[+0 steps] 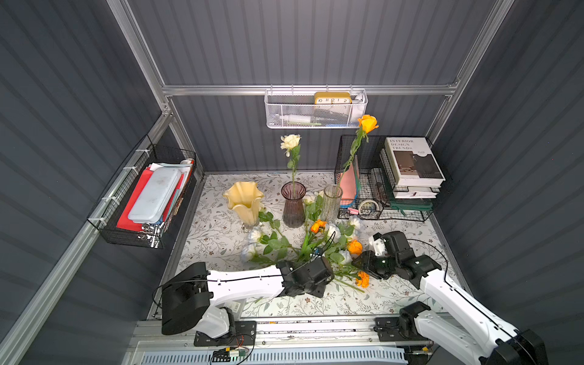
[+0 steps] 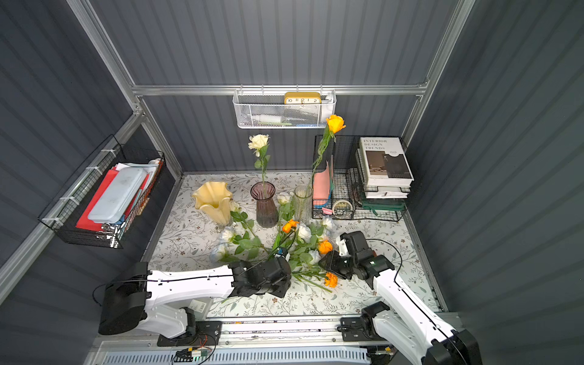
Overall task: Arrange the flowers in different vases according to their colors
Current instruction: Pick up the flower at the center of the board.
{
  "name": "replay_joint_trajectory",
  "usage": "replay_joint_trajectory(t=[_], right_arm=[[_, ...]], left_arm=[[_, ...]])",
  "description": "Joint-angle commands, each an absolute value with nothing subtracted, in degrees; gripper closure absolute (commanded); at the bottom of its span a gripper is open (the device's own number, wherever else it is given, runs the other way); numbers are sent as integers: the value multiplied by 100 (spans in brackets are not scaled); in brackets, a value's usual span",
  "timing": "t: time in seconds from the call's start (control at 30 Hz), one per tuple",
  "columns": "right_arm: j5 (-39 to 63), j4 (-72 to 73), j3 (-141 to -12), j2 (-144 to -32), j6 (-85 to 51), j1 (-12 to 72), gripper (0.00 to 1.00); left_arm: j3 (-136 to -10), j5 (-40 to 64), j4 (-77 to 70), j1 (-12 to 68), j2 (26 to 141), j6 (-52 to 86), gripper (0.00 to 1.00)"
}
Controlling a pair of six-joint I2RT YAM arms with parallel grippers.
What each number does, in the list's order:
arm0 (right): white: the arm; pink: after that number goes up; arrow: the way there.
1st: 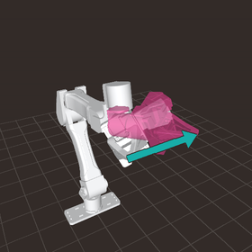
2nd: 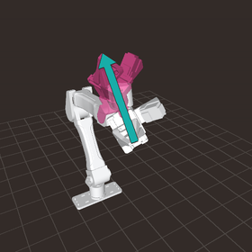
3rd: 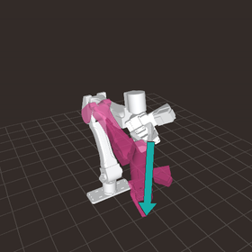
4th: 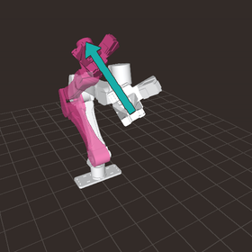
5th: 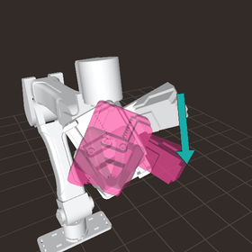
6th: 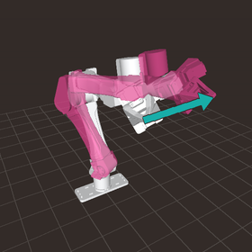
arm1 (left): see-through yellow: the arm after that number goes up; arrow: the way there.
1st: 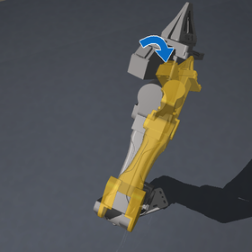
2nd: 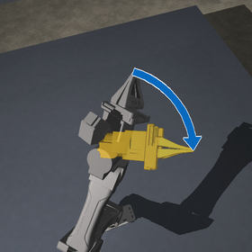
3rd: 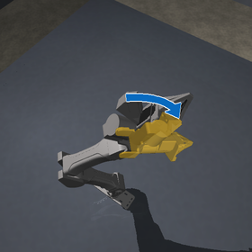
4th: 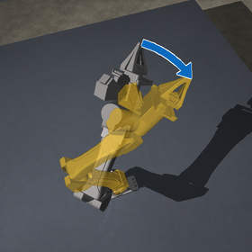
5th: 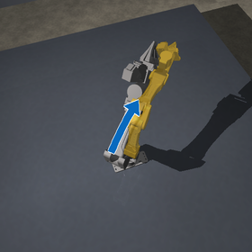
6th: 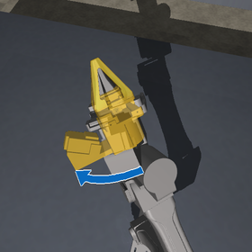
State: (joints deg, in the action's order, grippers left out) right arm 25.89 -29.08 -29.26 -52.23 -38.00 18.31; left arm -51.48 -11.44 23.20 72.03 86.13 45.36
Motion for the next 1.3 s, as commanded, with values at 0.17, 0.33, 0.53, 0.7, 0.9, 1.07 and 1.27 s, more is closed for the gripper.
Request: replay_joint_trajectory(t=[0.17, 0.33, 0.53, 0.7, 0.9, 1.07, 1.27], right_arm=[[2867, -2802, -2905, -5275, -3666, 1793, 52], [2920, -2642, -2748, -5188, -3739, 1793, 52], [2975, -2557, -2643, -5199, -3775, 1793, 52], [2990, -2492, -2637, -5177, -3753, 1793, 52], [3002, -2505, -2630, -5151, -3749, 1793, 52], [3019, -2486, -2596, -5159, -3754, 1793, 52], [3027, -2505, -2556, -5124, -3741, 1793, 52]], left_arm=[[-5343, -1585, 2743, 7062, 8945, 4712, 61], [-5420, -1844, 2593, 7040, 8821, 4643, 60], [-5335, -1845, 2276, 7035, 8763, 4383, 59], [-5247, -1762, 2003, 7019, 9055, 4240, 59], [-5195, -1868, 1971, 6831, 9199, 4177, 60], [-5265, -1744, 1880, 6790, 9427, 4046, 61], [-5172, -1575, 1777, 6794, 9316, 4047, 63]])
